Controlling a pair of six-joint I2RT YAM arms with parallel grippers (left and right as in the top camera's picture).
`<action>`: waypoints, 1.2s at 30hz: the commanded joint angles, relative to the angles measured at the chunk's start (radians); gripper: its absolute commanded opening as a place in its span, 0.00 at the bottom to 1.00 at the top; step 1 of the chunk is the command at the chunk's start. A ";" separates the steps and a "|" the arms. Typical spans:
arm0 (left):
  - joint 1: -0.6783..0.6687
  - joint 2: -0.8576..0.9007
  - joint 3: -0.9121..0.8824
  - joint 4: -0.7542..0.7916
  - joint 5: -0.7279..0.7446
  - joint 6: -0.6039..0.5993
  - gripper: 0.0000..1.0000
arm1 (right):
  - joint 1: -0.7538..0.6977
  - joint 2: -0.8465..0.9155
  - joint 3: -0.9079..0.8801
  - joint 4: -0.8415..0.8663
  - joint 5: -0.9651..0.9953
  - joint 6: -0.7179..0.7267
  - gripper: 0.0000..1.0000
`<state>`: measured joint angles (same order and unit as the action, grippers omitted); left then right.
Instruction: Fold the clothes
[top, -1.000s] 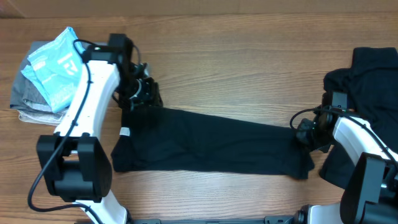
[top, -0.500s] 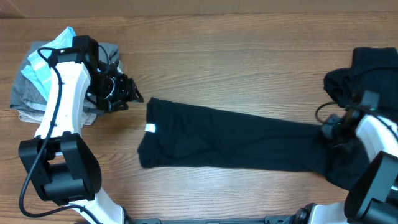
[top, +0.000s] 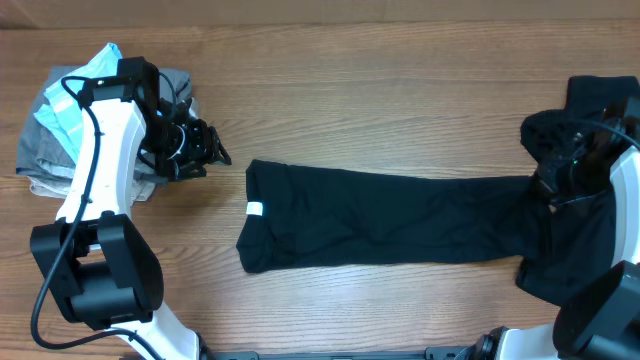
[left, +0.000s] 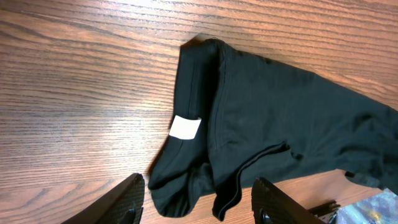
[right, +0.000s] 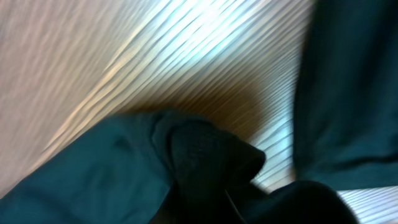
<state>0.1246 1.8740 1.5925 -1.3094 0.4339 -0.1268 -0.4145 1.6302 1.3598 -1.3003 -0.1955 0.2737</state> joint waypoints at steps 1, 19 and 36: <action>-0.001 -0.004 -0.003 -0.002 0.000 0.018 0.58 | 0.026 -0.002 0.032 -0.031 -0.166 0.081 0.04; -0.001 -0.004 -0.003 -0.029 -0.019 0.019 0.62 | 0.428 -0.001 0.031 0.090 -0.169 0.416 0.04; -0.001 -0.004 -0.003 -0.032 -0.026 0.019 0.63 | 0.741 0.051 -0.030 0.271 -0.078 0.442 0.04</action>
<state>0.1246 1.8740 1.5921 -1.3384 0.4152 -0.1268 0.2955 1.6596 1.3346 -1.0405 -0.2985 0.7063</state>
